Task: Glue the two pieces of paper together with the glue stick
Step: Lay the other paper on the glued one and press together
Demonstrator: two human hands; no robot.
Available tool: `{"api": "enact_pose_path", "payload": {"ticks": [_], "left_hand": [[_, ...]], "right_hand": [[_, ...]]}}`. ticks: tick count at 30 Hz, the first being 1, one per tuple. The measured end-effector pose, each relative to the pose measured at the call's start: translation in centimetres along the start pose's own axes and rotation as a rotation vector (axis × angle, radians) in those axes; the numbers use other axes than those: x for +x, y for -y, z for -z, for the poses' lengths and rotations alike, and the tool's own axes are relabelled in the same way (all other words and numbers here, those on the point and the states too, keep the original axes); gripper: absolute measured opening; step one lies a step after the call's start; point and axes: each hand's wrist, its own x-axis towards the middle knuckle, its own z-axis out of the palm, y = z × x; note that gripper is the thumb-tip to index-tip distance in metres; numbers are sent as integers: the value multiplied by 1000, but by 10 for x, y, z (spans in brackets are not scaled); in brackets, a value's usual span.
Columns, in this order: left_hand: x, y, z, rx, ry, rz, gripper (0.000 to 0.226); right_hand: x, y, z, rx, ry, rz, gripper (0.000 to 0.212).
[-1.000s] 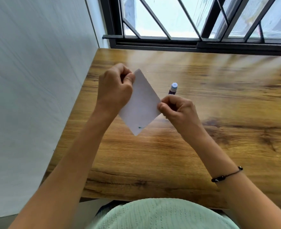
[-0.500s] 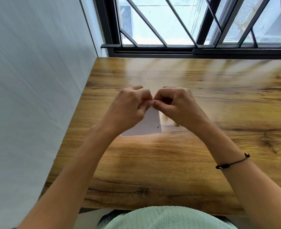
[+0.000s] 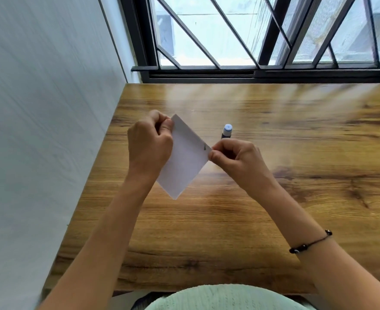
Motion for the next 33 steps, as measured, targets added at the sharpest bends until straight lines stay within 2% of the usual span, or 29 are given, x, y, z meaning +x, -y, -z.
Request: {"api": "enact_pose_path", "payload": {"ticks": [5,8,10,12,14,17,19,23,27,33], "left_hand": [[-4,24,1,-156,-73,245,21],[-11,29,-5,-282,-55,318,19],[-18,28,-12,-344,-45,350,18],[-25,29,-17,-391,-27,366,17],[-31,33,-19,-406,14,368,17],[-34,37,-19,-446,119,383,16],[-36,40,-20,-450,149,413,17],[-46,47,-24,-205,189,330,33],[-60,51,-32,132,215,103,44],[-77,61,-36,561,306,-129,24]], "right_hand": [[-2,-17,2,110,-97,-98,14],[-1,-14,-4,240,-21,-144,33],[0,-10,-12,294,26,-142,32],[2,-8,-17,335,-13,-141,24],[5,-7,-18,340,-64,-155,29],[9,-7,-15,284,-77,-154,31],[10,-8,-15,218,-86,-160,24],[4,-19,-23,-109,-123,-129,4],[-4,-32,-32,-360,-105,-50,24],[-11,-36,-40,-747,-31,47,26]]}}
